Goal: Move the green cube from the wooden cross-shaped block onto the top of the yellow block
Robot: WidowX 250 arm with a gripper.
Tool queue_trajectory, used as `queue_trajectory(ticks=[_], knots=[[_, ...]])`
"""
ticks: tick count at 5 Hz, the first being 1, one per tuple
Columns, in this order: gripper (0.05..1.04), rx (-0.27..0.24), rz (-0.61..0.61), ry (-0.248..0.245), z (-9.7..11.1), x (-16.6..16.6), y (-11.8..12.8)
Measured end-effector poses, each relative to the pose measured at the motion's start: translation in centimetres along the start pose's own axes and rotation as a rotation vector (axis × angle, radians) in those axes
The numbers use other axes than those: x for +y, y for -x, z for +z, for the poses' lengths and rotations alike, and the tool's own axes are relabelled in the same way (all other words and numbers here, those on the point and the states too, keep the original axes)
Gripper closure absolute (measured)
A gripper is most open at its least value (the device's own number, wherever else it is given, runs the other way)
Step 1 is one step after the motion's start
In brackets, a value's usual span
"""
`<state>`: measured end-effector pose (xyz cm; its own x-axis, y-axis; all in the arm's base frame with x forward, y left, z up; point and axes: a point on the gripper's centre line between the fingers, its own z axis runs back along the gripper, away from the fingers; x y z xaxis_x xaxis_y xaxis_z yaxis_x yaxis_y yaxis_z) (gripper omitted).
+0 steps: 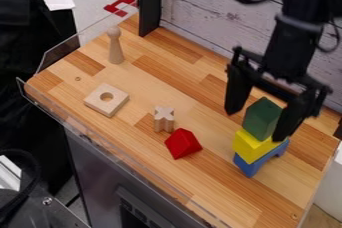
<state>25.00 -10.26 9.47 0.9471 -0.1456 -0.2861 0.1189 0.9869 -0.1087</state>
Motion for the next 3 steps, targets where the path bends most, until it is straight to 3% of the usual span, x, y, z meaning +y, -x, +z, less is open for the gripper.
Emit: queue_trajectory(ticks=[1, 2, 3], knots=[[0.084, -0.057, 0.028, 0.031, 1.8, 1.1, 1.2], [0.084, -0.083, 0.061, 0.046, 2.7, 2.5, 2.0], [0.084, -0.1, 0.128, 0.016, 2.2, 4.7, 2.5]])
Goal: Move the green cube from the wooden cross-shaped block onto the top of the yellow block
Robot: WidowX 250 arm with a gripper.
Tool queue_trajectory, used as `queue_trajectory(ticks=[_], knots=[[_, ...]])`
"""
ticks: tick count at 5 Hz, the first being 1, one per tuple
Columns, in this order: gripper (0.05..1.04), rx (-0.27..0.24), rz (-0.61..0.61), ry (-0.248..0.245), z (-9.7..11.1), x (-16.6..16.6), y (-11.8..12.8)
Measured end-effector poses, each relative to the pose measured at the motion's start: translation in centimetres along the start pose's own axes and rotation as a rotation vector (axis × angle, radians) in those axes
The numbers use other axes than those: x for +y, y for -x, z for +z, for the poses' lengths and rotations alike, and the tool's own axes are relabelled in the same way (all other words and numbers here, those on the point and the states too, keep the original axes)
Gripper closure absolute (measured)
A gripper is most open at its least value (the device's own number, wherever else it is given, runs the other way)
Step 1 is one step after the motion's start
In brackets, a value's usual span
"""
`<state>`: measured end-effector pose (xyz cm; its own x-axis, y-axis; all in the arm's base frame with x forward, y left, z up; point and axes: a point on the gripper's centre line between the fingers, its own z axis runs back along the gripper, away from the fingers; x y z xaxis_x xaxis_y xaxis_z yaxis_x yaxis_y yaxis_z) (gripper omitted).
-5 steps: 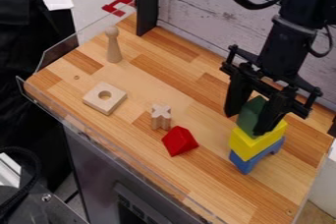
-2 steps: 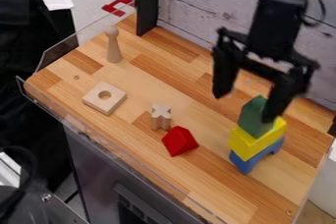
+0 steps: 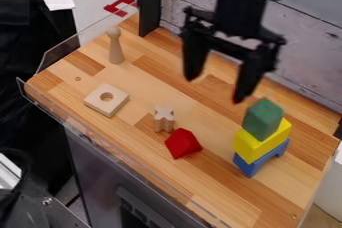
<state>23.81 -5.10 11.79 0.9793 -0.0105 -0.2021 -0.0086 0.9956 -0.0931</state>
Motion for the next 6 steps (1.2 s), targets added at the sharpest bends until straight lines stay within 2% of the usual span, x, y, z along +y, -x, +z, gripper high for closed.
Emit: queue_trajectory(ticks=[1, 2, 3, 4, 6], knots=[[0.084, -0.034, 0.059, -0.026, -0.7, 2.5, -0.2], [0.084, -0.081, 0.097, -0.024, -1.4, 4.6, -0.7], [0.084, -0.123, 0.109, 0.005, -2.4, 5.4, -1.3], [0.084, -0.148, 0.14, -0.022, -3.4, 5.6, -1.3], [0.083, -0.154, 0.148, -0.02, -3.4, 5.6, -1.4]])
